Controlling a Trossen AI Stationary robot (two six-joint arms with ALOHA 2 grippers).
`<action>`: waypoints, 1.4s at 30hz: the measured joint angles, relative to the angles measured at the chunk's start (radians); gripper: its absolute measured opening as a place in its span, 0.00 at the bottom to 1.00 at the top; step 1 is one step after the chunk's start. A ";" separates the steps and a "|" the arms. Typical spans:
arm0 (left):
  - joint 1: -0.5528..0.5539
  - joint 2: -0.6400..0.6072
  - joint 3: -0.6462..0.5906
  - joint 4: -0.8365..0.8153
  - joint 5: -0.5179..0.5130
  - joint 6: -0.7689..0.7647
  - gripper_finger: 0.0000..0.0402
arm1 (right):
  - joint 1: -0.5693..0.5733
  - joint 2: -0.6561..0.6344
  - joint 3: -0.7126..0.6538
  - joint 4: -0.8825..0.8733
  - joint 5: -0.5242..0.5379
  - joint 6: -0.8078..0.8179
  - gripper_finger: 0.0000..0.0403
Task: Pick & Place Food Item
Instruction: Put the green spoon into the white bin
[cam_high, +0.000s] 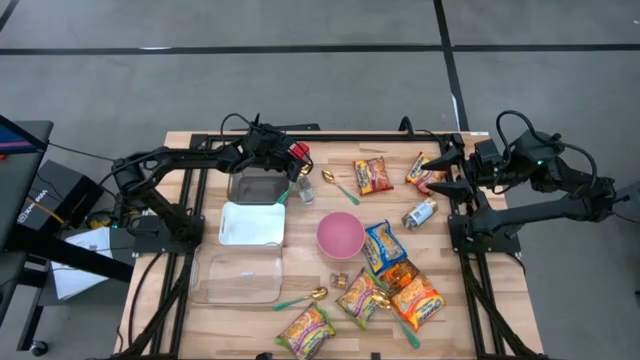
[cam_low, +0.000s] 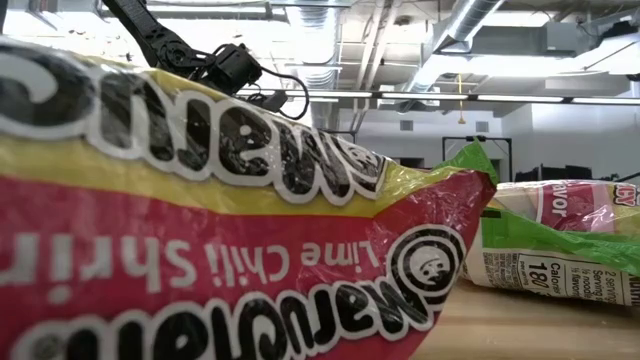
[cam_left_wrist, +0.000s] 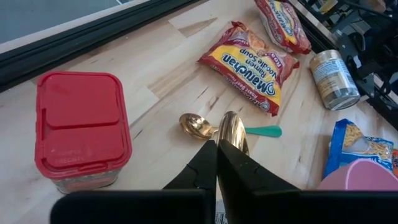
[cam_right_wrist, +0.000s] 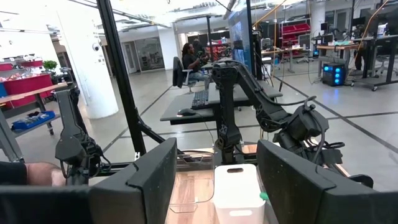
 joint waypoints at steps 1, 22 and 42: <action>0.000 0.000 0.000 0.000 0.000 0.000 0.00 | 0.000 0.000 0.000 0.000 0.000 0.000 0.53; 0.000 0.000 -0.001 0.028 0.047 -0.019 0.01 | 0.000 0.000 0.000 -0.003 0.000 0.002 0.53; 0.109 -0.201 -0.001 -0.034 0.149 0.104 0.01 | 0.000 0.000 0.000 0.001 0.000 0.018 0.53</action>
